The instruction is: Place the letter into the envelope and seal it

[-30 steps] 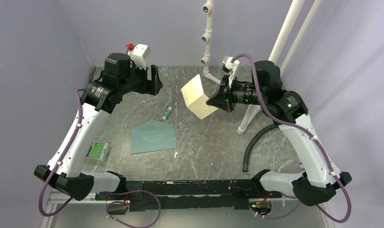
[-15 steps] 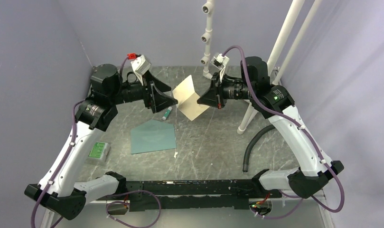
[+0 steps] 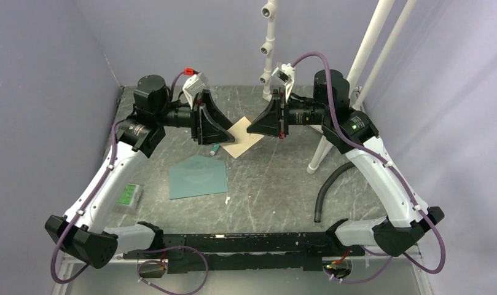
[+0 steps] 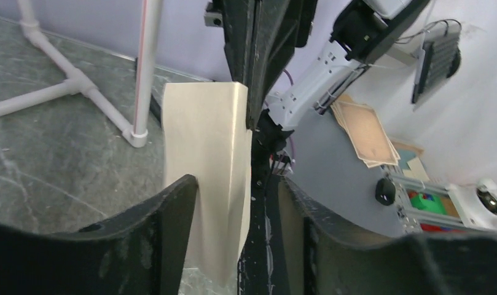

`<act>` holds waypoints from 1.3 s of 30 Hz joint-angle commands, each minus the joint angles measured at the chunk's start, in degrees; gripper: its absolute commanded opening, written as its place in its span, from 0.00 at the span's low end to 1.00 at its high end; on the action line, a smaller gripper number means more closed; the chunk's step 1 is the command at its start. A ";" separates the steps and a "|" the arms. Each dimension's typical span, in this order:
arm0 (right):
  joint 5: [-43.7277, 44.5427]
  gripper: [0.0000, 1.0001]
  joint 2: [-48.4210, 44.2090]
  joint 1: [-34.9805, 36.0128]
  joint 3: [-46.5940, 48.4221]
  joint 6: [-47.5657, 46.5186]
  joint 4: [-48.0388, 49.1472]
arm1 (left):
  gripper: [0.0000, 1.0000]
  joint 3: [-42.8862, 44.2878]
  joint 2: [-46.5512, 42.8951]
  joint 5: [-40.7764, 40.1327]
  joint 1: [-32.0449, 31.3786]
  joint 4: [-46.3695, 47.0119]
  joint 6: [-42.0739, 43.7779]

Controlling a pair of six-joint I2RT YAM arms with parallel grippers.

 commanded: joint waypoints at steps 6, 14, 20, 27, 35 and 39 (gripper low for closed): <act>-4.22 0.00 1.66 0.34 1.15 2.22 5.60 | 0.36 2.25 0.45 6.18 -0.20 -2.90 3.92; 2.88 0.00 1.35 0.34 3.02 3.55 4.48 | 0.03 4.99 0.22 2.44 -0.11 -9.58 8.90; 13.78 0.62 -5.14 0.33 -2.79 13.50 16.47 | 0.02 4.71 -1.92 -5.59 -0.11 -4.75 3.98; 26.40 0.95 -14.04 0.38 -21.36 31.82 39.93 | 0.02 -1.49 -5.82 -19.96 -0.11 16.44 -16.86; 18.83 0.90 -10.04 1.43 -23.75 43.31 55.57 | 0.03 -4.79 -4.50 -23.09 -0.11 32.62 -38.81; 17.57 0.71 -8.25 1.84 -22.93 46.71 61.66 | 0.03 -4.58 -3.40 -23.36 -0.11 33.94 -44.57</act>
